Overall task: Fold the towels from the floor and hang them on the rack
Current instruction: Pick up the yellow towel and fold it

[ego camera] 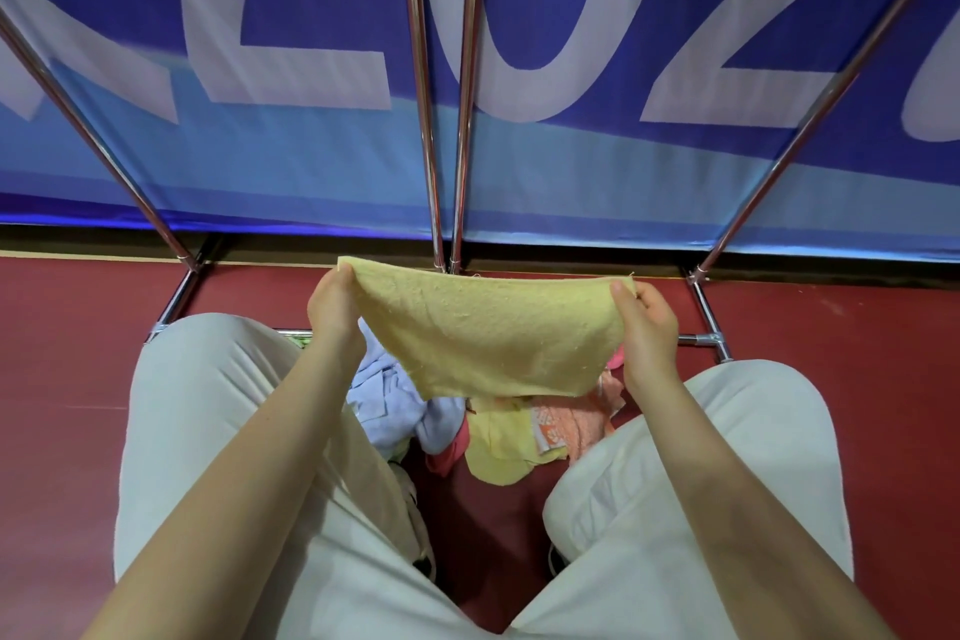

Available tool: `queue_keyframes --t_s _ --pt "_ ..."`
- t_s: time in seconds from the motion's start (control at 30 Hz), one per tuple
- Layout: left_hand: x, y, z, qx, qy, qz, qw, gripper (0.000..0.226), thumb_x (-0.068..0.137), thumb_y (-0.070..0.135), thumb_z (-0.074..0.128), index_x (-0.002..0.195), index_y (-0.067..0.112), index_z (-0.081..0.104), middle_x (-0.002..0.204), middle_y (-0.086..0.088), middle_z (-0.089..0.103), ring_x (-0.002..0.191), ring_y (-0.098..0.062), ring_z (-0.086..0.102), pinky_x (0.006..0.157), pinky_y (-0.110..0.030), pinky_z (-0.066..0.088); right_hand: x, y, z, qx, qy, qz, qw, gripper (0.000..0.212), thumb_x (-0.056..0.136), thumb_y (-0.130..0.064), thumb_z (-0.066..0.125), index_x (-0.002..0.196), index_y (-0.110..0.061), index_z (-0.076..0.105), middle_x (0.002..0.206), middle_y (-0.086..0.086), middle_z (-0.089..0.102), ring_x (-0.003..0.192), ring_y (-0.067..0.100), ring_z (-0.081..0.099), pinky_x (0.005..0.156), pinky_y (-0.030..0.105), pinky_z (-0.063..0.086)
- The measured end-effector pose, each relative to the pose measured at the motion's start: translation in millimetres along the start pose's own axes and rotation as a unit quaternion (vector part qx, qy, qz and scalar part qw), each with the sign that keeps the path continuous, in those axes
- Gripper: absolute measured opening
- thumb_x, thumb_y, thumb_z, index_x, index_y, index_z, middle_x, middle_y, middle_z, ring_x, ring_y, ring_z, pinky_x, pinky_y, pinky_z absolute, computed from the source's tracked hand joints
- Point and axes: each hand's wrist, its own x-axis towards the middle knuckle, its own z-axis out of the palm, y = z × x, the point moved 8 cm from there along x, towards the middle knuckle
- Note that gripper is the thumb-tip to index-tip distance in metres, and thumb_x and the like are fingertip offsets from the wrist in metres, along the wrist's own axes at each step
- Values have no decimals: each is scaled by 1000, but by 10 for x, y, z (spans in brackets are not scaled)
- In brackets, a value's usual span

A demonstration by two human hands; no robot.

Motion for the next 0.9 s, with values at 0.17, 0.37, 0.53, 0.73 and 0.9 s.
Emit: queue_keyframes --t_s 0.17,0.37,0.53,0.73,0.9 --pt "-88 83 74 17 -23 42 999 33 96 20 48 63 23 45 63 6 36 57 -9 31 53 -21 30 -43 -125 -98 -4 33 -45 998 20 93 -24 58 76 -12 55 65 -3 42 61 8 37 54 21 32" --pt "-162 178 120 87 -39 121 988 21 99 28 45 92 22 64 78 10 53 68 -6 44 59 -23 35 -24 -25 -177 20 65 -4 998 19 93 -23 58 84 -6 57 62 -6 36 53 2 32 54 21 30" --pt "-144 65 92 51 -23 51 997 20 99 27 48 87 20 62 75 6 51 70 -9 44 57 -22 34 -25 108 -136 -50 62 6 997 26 90 -22 59 78 0 54 62 -2 37 56 10 31 55 29 27" --pt "-222 -209 213 -39 -40 -95 994 29 96 23 54 121 9 58 92 -4 57 76 -15 51 77 -32 44 8 255 -4 -87 59 47 993 26 91 -21 58 70 -9 48 60 -2 37 57 14 32 56 32 28" --pt "-395 -253 491 -30 -79 -101 991 35 98 24 53 125 2 58 92 -5 61 74 -16 53 68 -27 46 12 309 195 -64 44 73 994 29 87 -25 60 65 -12 47 63 6 40 63 20 35 61 33 30"
